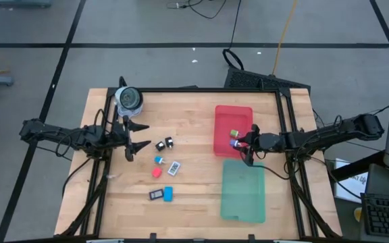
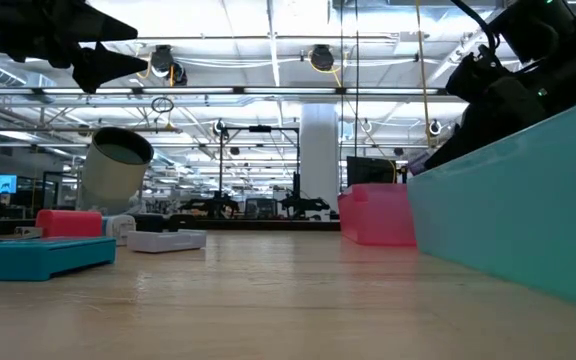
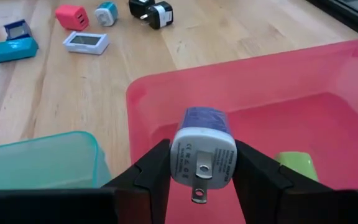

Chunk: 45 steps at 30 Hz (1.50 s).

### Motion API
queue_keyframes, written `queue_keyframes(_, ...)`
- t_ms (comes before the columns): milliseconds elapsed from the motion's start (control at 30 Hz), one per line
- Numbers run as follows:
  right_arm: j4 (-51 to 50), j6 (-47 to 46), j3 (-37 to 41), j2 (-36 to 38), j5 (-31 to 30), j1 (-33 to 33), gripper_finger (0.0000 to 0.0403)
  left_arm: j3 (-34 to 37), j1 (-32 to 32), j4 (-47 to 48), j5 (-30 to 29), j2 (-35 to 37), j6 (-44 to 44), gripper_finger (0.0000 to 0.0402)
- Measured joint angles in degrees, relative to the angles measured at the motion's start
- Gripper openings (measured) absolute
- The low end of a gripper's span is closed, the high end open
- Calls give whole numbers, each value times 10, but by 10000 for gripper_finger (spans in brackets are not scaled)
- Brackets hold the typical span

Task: Pick & Place Office items
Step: Put the violet charger adapter into the red bin, then put the left black charger adapter into the red bin

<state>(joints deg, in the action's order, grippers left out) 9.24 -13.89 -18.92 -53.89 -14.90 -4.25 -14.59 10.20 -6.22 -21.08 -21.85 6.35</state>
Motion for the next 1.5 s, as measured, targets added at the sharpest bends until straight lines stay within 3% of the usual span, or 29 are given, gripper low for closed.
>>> queue_keyframes(233, -4, -6, 0, 0, 0, 0, 134, 0, 0, 0, 0, 0, 0, 304)
queue_keyframes(433, -4, -7, 0, 0, 0, 0, 167, 0, 0, 0, 0, 0, -1, 294)
queue_keyframes(667, -3, -7, 0, 0, -1, 0, 199, 0, 0, 0, 0, 0, -1, 304)
queue_keyframes(900, 30, -7, 0, 6, 1, 0, 202, 0, 0, 0, 0, 0, 0, 320)
queue_keyframes(1300, 67, -25, -1, 132, 135, -3, 191, 0, 0, 0, 0, 0, 0, 312)
queue_keyframes(1500, 48, -28, -1, 162, 153, -4, 189, 0, 0, 0, 0, 0, 20, 299)
